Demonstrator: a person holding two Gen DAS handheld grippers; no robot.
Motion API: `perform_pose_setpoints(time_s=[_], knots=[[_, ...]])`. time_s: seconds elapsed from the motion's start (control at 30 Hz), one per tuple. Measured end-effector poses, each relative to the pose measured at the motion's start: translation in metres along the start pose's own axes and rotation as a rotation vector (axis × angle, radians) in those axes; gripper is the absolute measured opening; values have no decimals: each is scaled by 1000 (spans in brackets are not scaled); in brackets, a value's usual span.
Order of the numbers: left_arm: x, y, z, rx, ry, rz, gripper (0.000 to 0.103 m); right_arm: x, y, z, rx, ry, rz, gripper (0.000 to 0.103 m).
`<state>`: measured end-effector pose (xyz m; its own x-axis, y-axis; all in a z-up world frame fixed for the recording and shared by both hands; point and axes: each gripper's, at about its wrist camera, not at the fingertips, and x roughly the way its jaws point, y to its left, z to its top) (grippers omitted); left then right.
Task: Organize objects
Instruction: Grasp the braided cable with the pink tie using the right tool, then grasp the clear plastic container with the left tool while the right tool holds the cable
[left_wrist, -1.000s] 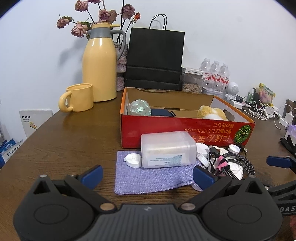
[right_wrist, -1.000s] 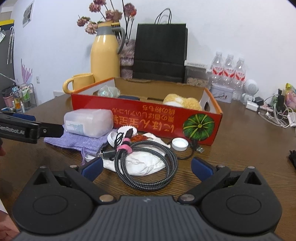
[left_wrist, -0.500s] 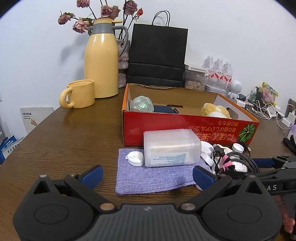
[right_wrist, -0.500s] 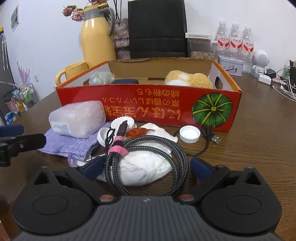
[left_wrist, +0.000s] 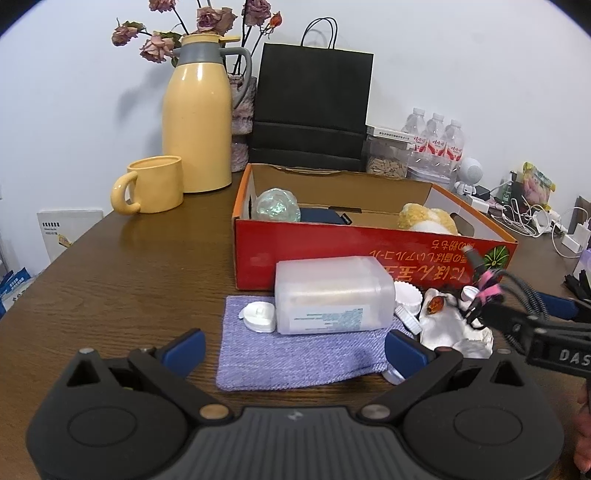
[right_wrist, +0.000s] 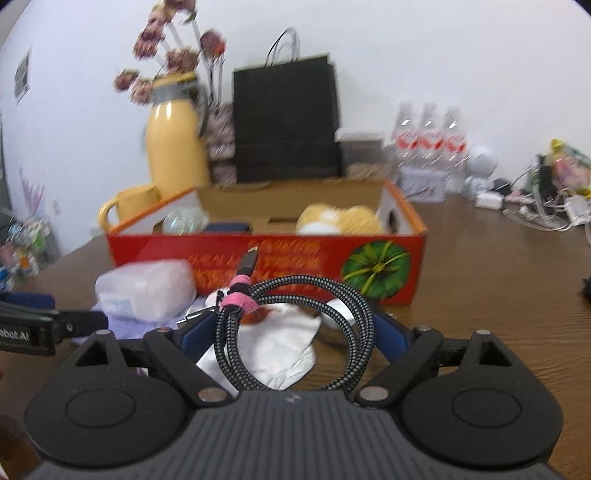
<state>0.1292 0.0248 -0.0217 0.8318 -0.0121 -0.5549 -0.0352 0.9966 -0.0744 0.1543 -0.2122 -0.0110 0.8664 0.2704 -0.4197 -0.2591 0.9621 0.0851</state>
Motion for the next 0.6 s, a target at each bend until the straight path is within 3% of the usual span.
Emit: perform_pose_setpoints(time_s=[0.6], knots=[[22, -23, 22, 24, -11, -31, 103, -3, -7, -1, 46, -34, -50, 90]])
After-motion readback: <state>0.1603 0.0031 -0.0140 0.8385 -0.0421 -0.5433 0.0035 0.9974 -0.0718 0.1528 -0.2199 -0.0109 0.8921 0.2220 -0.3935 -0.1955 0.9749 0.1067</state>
